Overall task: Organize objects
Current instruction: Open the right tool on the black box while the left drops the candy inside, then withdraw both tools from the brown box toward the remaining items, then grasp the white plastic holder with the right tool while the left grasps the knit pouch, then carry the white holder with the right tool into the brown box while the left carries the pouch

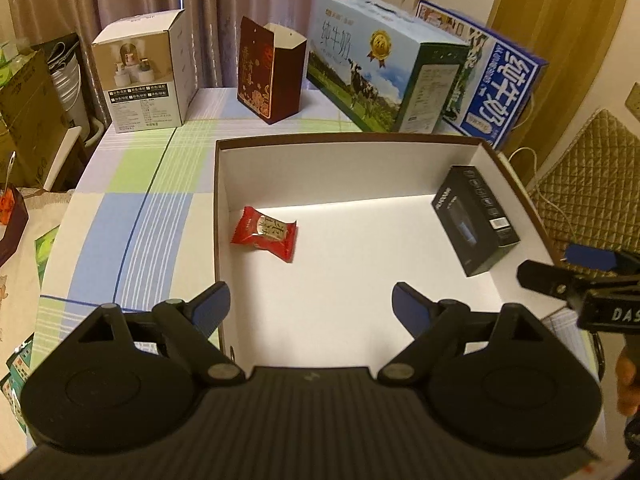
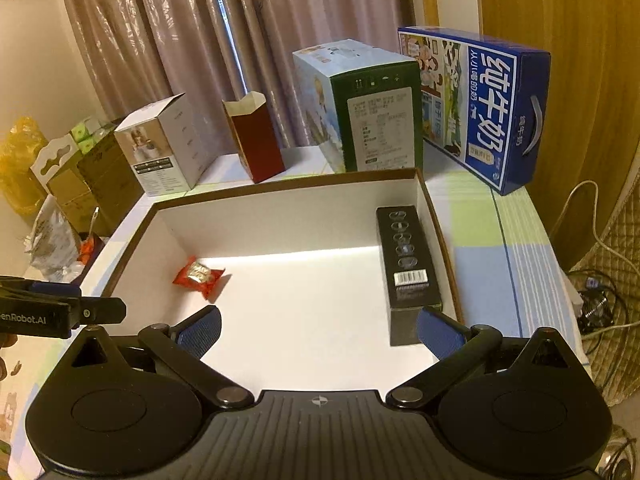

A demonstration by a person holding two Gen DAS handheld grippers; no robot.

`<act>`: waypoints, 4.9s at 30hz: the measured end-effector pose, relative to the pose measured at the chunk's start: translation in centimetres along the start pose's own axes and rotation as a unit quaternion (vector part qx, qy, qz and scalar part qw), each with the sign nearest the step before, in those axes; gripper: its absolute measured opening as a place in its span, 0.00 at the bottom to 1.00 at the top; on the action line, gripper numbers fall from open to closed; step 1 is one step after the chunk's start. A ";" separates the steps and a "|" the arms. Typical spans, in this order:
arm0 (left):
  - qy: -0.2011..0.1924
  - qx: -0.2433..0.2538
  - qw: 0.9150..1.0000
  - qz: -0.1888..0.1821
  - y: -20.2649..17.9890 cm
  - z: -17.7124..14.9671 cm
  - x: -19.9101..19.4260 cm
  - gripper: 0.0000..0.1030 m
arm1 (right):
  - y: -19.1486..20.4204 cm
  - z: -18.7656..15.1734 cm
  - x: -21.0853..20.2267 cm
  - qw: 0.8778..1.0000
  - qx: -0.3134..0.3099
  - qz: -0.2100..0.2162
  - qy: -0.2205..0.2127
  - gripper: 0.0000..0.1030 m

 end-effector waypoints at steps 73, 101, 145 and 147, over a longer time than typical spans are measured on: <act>0.035 -0.096 0.988 0.115 -3.9 -18.9 -10.9 0.83 | -3.2 -15.2 -10.3 0.997 0.011 0.016 0.073 0.98; 0.047 -0.099 0.988 0.105 0.9 -18.3 -4.6 0.83 | -5.5 -16.4 -0.2 0.994 0.000 -0.063 0.085 0.50; 0.008 -0.123 0.989 0.081 3.6 -17.4 -4.4 0.26 | -7.7 -15.6 -4.4 0.995 0.052 -0.065 0.056 0.37; 0.008 -0.131 0.988 0.084 4.3 -17.4 -5.4 0.26 | -7.5 -15.3 -4.7 0.996 0.049 -0.059 0.053 0.37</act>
Point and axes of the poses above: each gripper's, at about its wrist camera, not at the fingertips, and x roughly the way its jaws point, y to its left, z to its top, the point moved 5 cm from there along x, roughly the way its jaws point, and after that the axes turned 10 degrees about z, right-handed, at the moved point
